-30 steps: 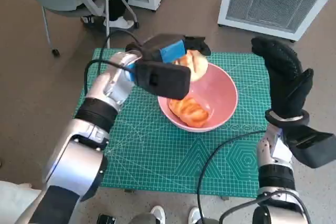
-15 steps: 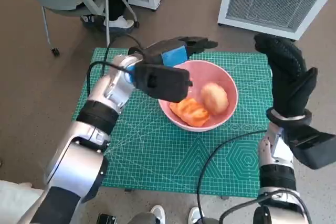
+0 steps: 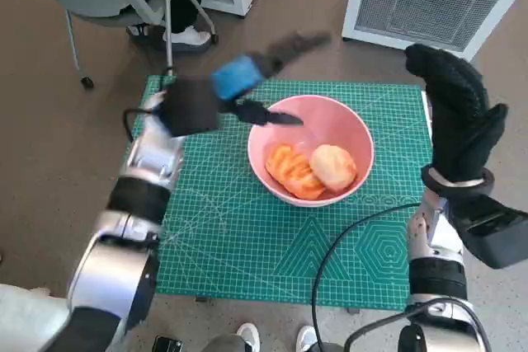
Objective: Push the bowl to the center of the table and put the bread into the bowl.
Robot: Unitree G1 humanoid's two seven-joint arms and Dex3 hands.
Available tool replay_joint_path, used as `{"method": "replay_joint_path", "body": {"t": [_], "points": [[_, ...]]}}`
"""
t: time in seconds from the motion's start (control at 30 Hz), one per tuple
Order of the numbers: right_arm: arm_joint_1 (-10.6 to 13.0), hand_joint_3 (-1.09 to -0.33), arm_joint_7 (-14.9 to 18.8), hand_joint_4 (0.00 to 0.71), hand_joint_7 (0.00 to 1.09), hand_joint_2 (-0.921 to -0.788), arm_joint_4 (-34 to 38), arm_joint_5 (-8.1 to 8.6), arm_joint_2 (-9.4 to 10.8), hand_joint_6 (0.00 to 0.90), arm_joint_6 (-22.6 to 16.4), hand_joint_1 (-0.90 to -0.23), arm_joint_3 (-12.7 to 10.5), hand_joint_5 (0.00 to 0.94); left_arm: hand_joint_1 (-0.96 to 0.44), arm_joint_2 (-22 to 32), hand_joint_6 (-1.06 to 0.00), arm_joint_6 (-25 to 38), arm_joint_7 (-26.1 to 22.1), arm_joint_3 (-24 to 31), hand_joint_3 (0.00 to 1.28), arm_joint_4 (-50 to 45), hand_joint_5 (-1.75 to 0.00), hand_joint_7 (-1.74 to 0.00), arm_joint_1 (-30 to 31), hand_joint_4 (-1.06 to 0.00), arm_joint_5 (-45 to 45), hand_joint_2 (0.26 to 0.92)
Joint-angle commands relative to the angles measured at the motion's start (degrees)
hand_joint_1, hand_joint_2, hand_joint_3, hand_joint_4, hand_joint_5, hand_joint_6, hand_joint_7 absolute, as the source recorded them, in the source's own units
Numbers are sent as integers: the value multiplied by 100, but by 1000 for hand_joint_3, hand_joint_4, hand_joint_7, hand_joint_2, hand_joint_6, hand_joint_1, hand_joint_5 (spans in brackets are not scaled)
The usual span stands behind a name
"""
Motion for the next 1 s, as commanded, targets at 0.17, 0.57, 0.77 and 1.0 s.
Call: {"method": "replay_joint_path", "body": {"t": [0.17,0.57,0.77,1.0], "points": [[-125,-740,-267,396,140,-921,-137,-227,-42,316,129,-607,98,3,-509,-701,-257,-535,926,482,239,-1231,-51,-235,966,-241,-666,921],[-337,-747,-598,378,145,-921,-281,-457,-7,329,360,-598,215,0,-479,-1039,-81,-404,1446,458,370,-2258,-5,-593,1536,-266,-777,921],[-365,-752,-679,359,147,-921,-372,-518,7,330,461,-601,273,0,-496,-1035,-12,-122,1429,427,403,-2651,0,-678,1736,-223,-899,921],[-351,-753,-716,345,149,-921,-482,-535,5,330,547,-605,354,0,-506,-1060,0,24,1506,406,413,-2939,0,-661,1913,-189,-885,921]]}}
